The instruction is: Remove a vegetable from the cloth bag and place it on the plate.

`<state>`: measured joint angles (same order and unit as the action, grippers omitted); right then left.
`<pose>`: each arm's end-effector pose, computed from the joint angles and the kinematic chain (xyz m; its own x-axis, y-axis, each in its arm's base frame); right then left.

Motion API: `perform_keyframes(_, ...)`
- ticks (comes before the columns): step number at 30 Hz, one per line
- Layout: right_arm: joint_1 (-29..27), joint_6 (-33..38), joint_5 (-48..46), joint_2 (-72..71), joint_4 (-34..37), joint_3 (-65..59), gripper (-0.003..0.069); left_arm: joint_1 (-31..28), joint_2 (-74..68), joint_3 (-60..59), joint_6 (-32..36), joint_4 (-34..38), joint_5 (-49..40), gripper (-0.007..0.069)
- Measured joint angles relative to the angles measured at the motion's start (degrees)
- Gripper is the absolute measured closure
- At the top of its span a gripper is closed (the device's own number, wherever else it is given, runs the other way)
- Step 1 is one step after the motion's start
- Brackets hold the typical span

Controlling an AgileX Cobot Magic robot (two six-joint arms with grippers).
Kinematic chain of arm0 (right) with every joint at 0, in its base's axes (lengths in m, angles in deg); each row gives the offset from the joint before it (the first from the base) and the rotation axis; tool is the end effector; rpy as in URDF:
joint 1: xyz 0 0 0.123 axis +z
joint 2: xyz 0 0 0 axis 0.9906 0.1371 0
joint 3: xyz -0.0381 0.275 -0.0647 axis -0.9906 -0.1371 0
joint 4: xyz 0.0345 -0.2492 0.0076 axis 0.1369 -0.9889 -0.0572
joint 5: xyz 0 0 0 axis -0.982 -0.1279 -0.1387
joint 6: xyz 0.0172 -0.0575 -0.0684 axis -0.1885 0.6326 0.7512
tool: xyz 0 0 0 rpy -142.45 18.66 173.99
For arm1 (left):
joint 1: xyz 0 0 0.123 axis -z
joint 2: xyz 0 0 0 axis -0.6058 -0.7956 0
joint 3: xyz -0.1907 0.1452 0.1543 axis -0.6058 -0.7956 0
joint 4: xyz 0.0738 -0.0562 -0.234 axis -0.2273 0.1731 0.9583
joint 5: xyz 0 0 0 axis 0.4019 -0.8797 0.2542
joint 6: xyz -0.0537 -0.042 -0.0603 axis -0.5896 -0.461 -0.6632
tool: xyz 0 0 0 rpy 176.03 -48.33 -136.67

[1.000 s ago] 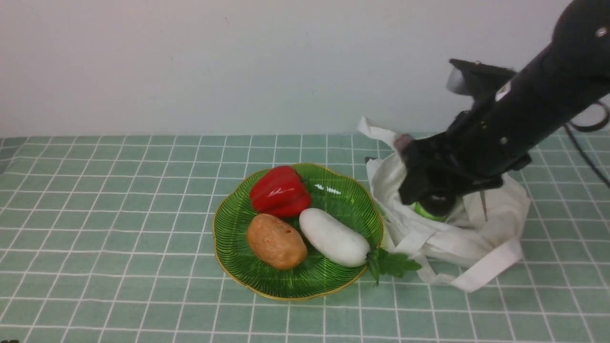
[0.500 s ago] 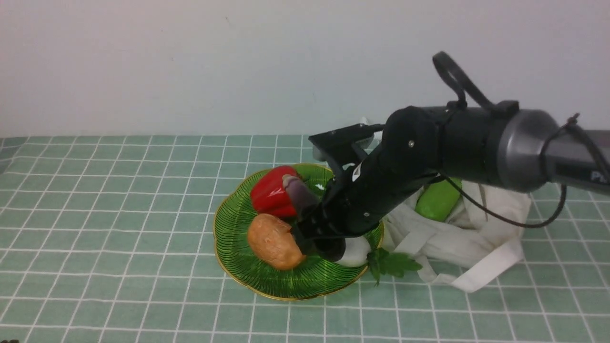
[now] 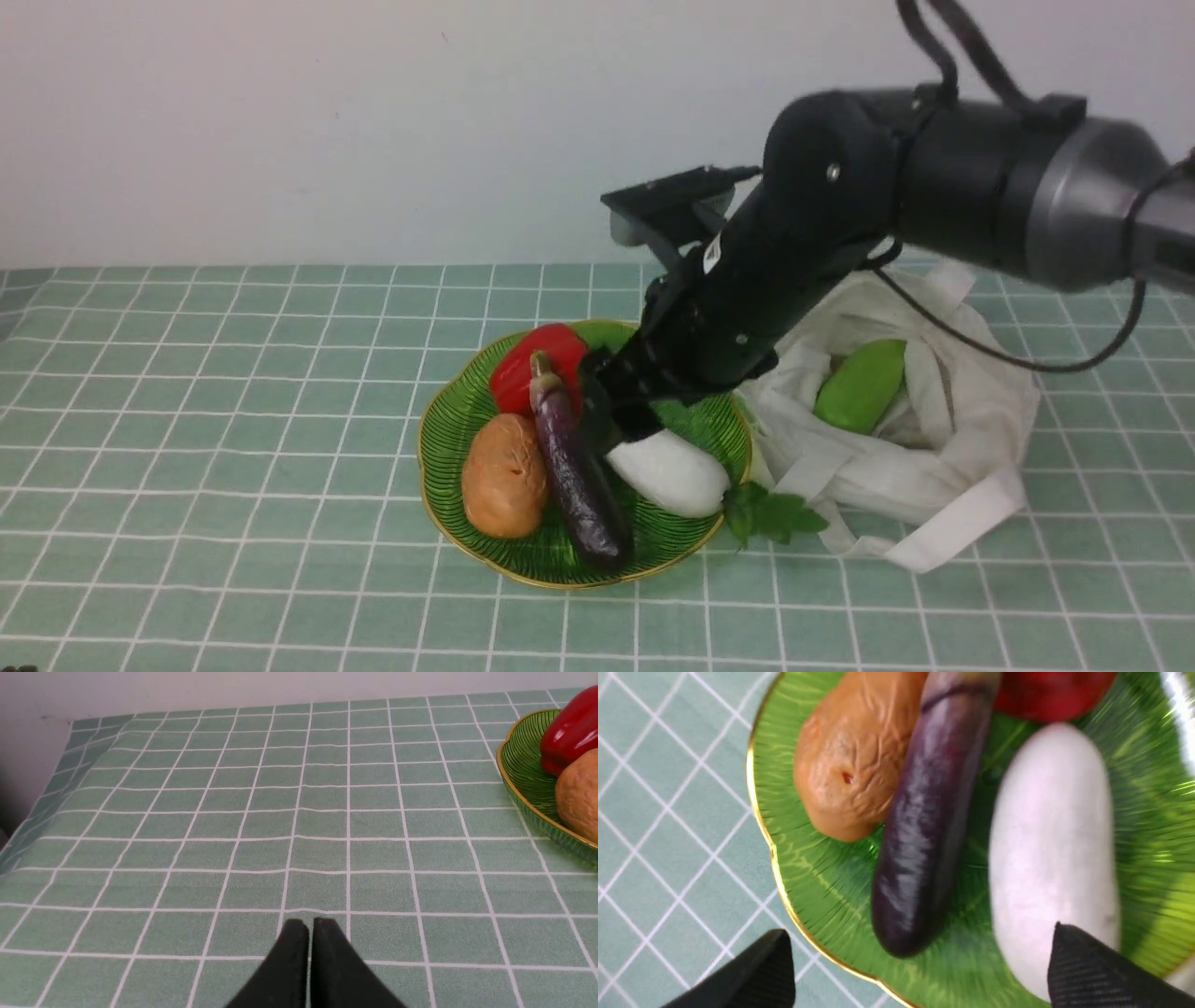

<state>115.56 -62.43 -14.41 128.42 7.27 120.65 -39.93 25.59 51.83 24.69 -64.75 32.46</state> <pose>0.3235 0.2386 0.2707 -0.7541 -0.5599 -0.3433 -0.6408 0.7418 0.1979 0.0522 0.0035 0.1701 -0.3107 0.0394 -0.9497 -0.0413 0.9976 0.0549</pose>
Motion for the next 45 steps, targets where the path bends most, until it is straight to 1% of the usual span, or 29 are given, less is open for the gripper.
perform_keyframes(3, -2.3, -3.0, -7.2, -0.3, -5.2, 6.7, 0.0062, 0.0, 0.0, 0.0, 0.0, 0.0, 0.0, 0.0632)
perform_keyframes(6, -4.3, -5.2, -9.7, -0.4, -9.7, 9.9, 0.0161, 0.0, 0.0, 0.0, 0.0, 0.0, 0.0, 0.0632)
perform_keyframes(7, -5.6, -6.0, -9.9, -0.9, -11.6, 10.6, 0.0221, 0.0, 0.0, 0.0, 0.0, 0.0, 0.0, 0.0632)
perform_keyframes(8, -6.3, -6.7, -10.2, -1.4, -12.9, 10.7, 0.0265, 0.0, 0.0, 0.0, 0.0, 0.0, 0.0, 0.0632)
perform_keyframes(10, -8.4, -7.7, -10.7, -3.5, -13.8, 10.8, 0.0414, 0.0, 0.0, 0.0, 0.0, 0.0, 0.0, 0.0632)
perform_keyframes(11, -8.6, -7.7, -10.7, -3.7, -13.8, 10.8, 0.0427, 0.0, 0.0, 0.0, 0.0, 0.0, 0.0, 0.0632)
perform_keyframes(13, -10.1, -7.9, -10.8, -6.8, -13.9, 9.4, 0.0566, 0.0, 0.0, 0.0, 0.0, 0.0, 0.0, 0.0632)
perform_keyframes(15, -10.9, -8.1, -10.8, -11.4, -14.0, 6.5, 0.0636, 0.0, 0.0, 0.0, 0.0, 0.0, 0.0, 0.0632)
perform_keyframes(18, -11.2, -8.1, -10.9, -19.0, -14.4, 1.1, 0.0666, 0.0, 0.0, 0.0, 0.0, 0.0, 0.0, 0.0632)
perform_keyframes(21, -11.3, -8.6, -11.0, -31.0, -15.2, -8.2, 0.0671, 0.0, 0.0, 0.0, 0.0, 0.0, 0.0, 0.0632)
perform_keyframes(22, -11.3, -8.7, -11.1, -31.8, -15.2, -8.9, 0.0671, 0.0, 0.0, 0.0, 0.0, 0.0, 0.0, 0.0632)
perform_keyframes(25, -11.3, -9.0, -8.9, -46.6, -15.2, -22.2, 0.0671, 0.0, 0.0, 0.0, 0.0, 0.0, 0.0, 0.0632)
perform_keyframes(26, -11.3, -9.0, -6.8, -49.3, -14.9, -24.8, 0.0671, 0.0, 0.0, 0.0, 0.0, 0.0, 0.0, 0.0632)
perform_keyframes(28, -11.3, -9.0, 0.3, -58.5, -14.7, -34.1, 0.0673, 0.0, 0.0, 0.0, 0.0, 0.0, 0.0, 0.0632)
perform_keyframes(31, -11.3, -9.1, 16.6, -73.0, -13.1, -49.5, 0.0673, 0.0, 0.0, 0.0, 0.0, 0.0, 0.0, 0.0632)
perform_keyframes(33, -11.3, -8.7, 30.1, -82.4, -11.5, -59.9, 0.0673, 0.0, 0.0, 0.0, 0.0, 0.0, 0.0, 0.0632)
perform_keyframes(34, -11.3, -8.6, 34.4, -85.9, -10.9, -63.6, 0.0673, 0.0, 0.0, 0.0, 0.0, 0.0, 0.0, 0.0632)
perform_keyframes(36, -11.3, -8.5, 39.5, -91.0, -10.3, -68.9, 0.0673, 0.0, 0.0, 0.0, 0.0, 0.0, 0.0, 0.0632)
perform_keyframes(39, -11.3, -8.2, 45.4, -95.5, -10.1, -73.4, 0.0673, 0.0, 0.0, 0.0, 0.0, 0.0, 0.0, 0.0632)
perform_keyframes(41, -11.3, -8.1, 47.7, -97.8, -10.1, -75.5, 0.0673, 0.0, 0.0, 0.0, 0.0, 0.0, 0.0, 0.0632)
perform_keyframes(45, -11.3, -8.1, 47.9, -99.1, -10.1, -76.4, 0.0673, 0.0, 0.0, 0.0, 0.0, 0.0, 0.0, 0.0632)
